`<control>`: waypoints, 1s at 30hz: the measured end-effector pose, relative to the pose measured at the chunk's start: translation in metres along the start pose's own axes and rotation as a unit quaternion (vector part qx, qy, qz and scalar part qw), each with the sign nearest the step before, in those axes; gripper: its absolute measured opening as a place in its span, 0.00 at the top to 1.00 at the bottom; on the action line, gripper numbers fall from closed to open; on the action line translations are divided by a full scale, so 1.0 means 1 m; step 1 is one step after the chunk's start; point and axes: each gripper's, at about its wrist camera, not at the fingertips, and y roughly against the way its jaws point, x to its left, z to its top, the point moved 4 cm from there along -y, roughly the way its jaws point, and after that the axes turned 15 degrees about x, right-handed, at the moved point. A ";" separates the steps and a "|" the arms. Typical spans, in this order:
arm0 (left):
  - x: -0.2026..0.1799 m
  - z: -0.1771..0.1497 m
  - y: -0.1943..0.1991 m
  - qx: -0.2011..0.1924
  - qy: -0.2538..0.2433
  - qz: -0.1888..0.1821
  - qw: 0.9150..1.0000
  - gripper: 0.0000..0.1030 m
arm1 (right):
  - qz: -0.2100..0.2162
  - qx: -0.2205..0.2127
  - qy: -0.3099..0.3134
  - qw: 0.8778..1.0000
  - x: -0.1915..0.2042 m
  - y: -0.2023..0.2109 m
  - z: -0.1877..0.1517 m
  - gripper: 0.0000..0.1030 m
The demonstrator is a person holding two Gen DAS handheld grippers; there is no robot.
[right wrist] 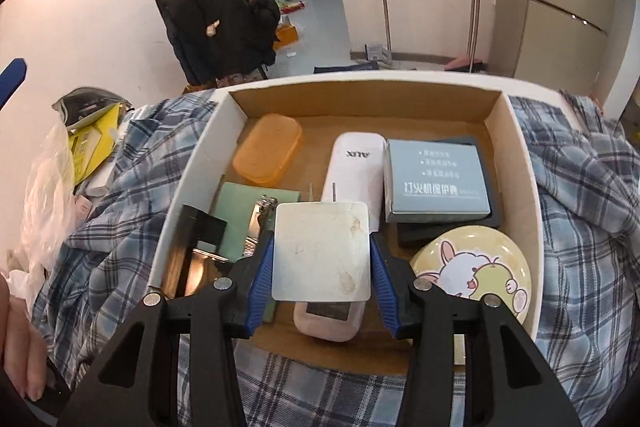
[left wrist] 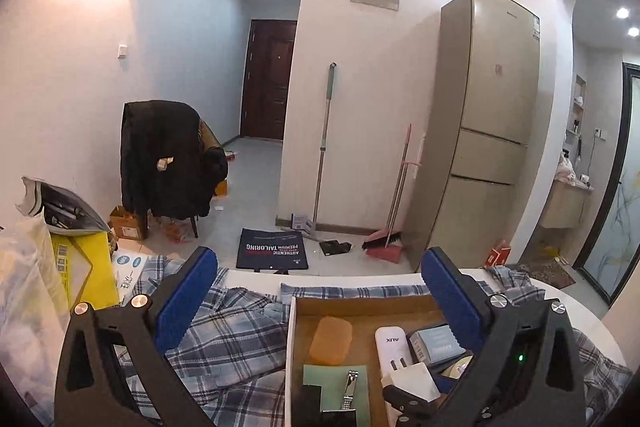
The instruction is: Organize rigid objects
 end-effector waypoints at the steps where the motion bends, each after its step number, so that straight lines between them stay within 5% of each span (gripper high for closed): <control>1: 0.000 0.000 -0.001 0.003 0.003 -0.001 1.000 0.00 | 0.007 -0.003 -0.006 1.000 -0.002 0.002 0.001 0.52; 3: 0.000 -0.001 -0.003 0.009 0.007 -0.008 1.000 0.00 | 0.011 -0.021 -0.015 1.000 -0.004 0.013 0.002 0.33; 5: -0.001 0.002 0.002 0.004 0.007 -0.009 1.000 0.00 | -0.019 -0.045 -0.020 0.999 -0.009 0.031 0.004 0.26; 16: -0.007 0.019 0.071 -0.074 -0.001 -0.020 0.997 0.00 | -0.098 -0.210 -0.041 0.972 -0.039 0.175 -0.002 0.20; 22: -0.015 0.018 0.119 -0.077 -0.008 -0.067 0.995 0.00 | -0.113 -0.284 -0.027 0.952 -0.034 0.223 -0.034 0.01; 30: -0.027 -0.006 0.173 -0.133 -0.033 -0.051 0.989 0.00 | -0.110 -0.371 0.022 0.922 -0.005 0.271 -0.087 0.01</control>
